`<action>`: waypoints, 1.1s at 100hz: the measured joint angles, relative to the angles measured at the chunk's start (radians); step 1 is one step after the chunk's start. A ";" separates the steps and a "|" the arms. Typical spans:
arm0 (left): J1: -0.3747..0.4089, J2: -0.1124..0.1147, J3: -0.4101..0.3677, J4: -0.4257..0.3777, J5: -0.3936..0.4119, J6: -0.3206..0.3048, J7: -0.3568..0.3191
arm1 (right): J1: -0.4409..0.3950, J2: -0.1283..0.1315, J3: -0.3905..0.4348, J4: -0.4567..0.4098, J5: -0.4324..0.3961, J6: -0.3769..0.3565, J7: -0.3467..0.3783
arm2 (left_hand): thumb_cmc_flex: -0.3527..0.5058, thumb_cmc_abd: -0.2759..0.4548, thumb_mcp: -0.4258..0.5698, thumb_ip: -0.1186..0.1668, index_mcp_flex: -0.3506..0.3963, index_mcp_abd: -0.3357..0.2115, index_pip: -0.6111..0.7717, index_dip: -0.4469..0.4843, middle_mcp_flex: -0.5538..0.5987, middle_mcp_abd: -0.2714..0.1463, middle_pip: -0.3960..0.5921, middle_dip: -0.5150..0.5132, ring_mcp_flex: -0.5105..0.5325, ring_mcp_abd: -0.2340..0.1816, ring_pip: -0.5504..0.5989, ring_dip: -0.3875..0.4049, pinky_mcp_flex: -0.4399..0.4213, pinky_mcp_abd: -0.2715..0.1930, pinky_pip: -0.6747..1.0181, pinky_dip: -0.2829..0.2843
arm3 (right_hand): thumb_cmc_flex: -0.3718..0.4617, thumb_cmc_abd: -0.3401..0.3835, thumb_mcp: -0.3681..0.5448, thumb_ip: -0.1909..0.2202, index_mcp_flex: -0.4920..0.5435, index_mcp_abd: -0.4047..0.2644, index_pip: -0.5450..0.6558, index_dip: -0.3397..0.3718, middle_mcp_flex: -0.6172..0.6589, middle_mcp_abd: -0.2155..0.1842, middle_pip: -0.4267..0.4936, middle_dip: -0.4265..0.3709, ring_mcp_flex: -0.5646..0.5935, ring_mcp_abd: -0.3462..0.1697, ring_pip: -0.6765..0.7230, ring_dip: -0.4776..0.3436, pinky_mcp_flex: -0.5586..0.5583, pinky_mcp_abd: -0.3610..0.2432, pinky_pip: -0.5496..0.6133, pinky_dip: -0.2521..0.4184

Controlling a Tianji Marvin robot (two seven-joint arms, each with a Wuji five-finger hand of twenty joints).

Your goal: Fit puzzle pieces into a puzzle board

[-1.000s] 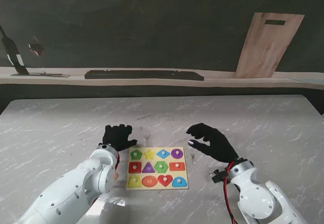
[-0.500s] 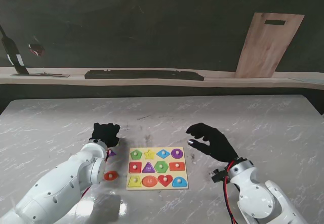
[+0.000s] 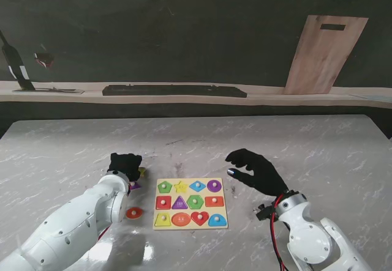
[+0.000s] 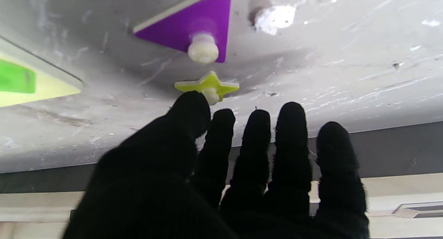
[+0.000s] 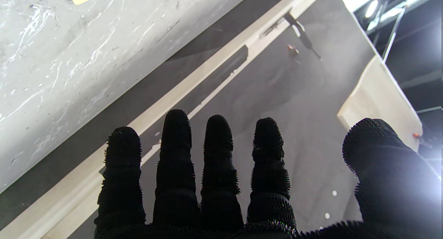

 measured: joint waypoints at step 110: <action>-0.026 -0.029 0.047 0.071 -0.074 0.032 0.094 | 0.008 0.000 -0.008 0.007 -0.001 0.011 -0.001 | 0.077 -0.086 -0.057 -0.029 0.047 -0.033 0.279 0.005 0.182 -0.011 0.038 0.130 0.105 -0.013 0.050 -0.022 0.102 0.000 0.040 0.000 | 0.000 0.000 0.000 0.000 0.000 0.000 0.000 0.000 0.010 0.000 0.003 0.000 0.000 0.000 0.000 0.000 0.000 0.000 0.000 0.000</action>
